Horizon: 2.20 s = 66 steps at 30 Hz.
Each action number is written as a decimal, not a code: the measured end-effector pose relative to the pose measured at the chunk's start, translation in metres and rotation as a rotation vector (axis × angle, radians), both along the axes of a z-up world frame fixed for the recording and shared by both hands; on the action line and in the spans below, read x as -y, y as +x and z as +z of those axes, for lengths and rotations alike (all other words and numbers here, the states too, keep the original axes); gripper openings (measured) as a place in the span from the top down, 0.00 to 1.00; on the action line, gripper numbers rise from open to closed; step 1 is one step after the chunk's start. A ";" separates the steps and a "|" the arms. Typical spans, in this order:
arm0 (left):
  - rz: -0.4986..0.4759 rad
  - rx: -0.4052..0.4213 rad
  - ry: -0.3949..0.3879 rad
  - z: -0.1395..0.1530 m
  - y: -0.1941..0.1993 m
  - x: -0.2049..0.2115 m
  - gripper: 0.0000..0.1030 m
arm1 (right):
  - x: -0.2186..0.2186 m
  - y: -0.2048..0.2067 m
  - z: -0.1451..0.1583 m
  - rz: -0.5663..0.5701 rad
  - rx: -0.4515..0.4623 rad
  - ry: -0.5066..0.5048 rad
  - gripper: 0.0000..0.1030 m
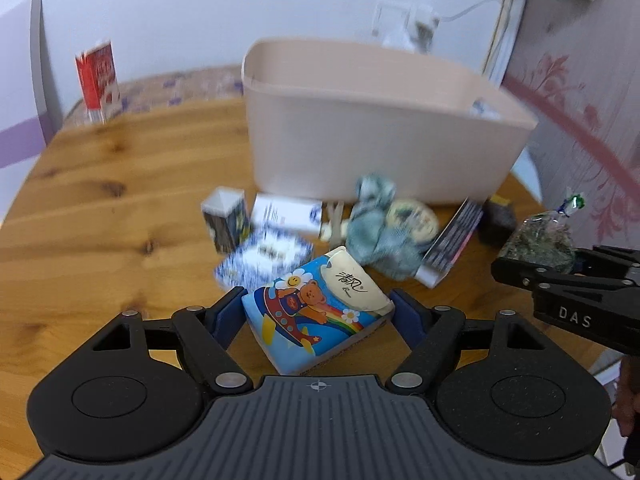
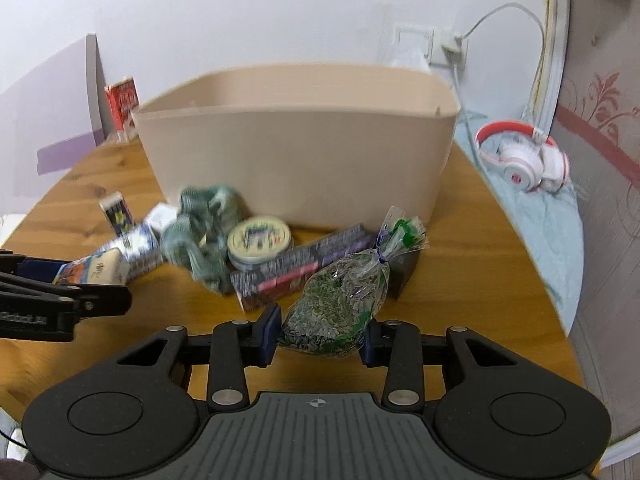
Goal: Organize objects
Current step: 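Carry the card box with the left tool into the bin while the right tool drops the herb bag in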
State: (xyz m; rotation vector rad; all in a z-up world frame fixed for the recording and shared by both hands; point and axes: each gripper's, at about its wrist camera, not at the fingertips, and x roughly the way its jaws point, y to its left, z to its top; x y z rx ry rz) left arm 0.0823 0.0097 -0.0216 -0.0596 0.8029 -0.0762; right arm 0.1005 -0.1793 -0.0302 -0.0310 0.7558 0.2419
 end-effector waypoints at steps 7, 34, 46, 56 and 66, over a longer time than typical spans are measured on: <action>-0.004 0.119 0.022 0.041 0.018 0.000 0.24 | 0.004 0.007 0.039 -0.003 0.125 0.021 0.65; -0.079 0.020 0.106 0.021 0.208 0.045 0.24 | 0.003 0.170 0.060 0.081 0.068 -0.035 0.55; -0.073 0.116 0.117 0.054 0.174 0.036 0.14 | 0.012 0.136 0.082 0.047 0.151 -0.043 0.11; -0.074 0.183 0.139 0.077 0.130 0.015 0.10 | 0.021 0.082 0.099 0.010 0.209 -0.057 0.00; -0.057 0.104 0.125 0.048 0.093 -0.022 0.10 | 0.036 0.062 0.074 -0.046 0.128 -0.083 0.00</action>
